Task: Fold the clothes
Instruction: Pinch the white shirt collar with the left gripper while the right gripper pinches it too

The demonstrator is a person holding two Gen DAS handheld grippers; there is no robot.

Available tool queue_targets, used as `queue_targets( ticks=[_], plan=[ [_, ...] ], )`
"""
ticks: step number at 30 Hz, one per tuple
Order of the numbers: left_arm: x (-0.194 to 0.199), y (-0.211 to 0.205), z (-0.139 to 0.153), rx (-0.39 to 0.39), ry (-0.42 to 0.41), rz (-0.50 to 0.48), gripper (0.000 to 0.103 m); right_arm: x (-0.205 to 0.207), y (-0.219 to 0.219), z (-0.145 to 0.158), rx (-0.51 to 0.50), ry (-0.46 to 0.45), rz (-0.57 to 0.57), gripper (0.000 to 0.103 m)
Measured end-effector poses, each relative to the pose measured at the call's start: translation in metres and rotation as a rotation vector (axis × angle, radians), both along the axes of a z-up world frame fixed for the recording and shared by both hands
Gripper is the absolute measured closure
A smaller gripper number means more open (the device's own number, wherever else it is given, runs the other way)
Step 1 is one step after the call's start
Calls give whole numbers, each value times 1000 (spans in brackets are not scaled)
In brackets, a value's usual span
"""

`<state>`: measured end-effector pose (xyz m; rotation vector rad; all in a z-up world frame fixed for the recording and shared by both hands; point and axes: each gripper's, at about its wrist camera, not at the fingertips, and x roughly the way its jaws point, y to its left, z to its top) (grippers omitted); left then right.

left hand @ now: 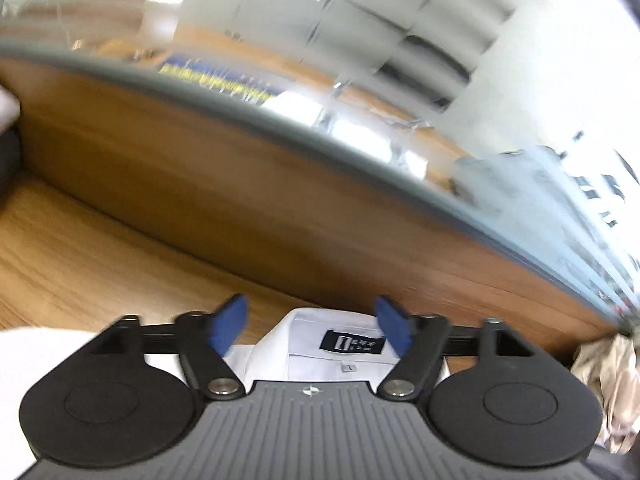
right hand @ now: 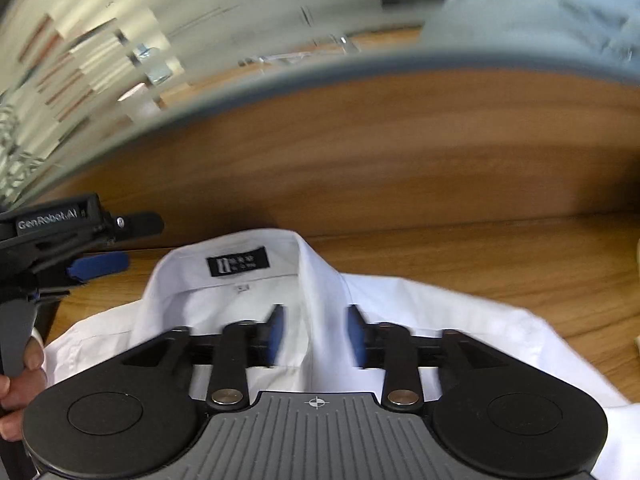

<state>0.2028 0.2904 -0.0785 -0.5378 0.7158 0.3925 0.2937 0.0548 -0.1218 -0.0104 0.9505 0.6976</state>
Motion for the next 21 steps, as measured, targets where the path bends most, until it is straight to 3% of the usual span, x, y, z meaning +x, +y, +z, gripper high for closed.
queue_targets(
  ticks=[5, 7, 11, 15, 21],
  plan=[
    [-35, -11, 22, 21, 49, -51, 1, -22, -23, 25, 4, -23, 49, 31],
    [-34, -22, 30, 32, 47, -57, 1, -36, -36, 36, -1, -34, 68, 25],
    [-59, -36, 39, 28, 89, -83, 1, -69, -66, 53, -4, -72, 63, 3],
    [-92, -57, 42, 38, 114, -80, 1, -103, -102, 63, -7, -91, 16, 0],
    [-114, -88, 51, 36, 127, -165, 1, -150, -162, 69, -33, -83, -83, 0]
  ],
)
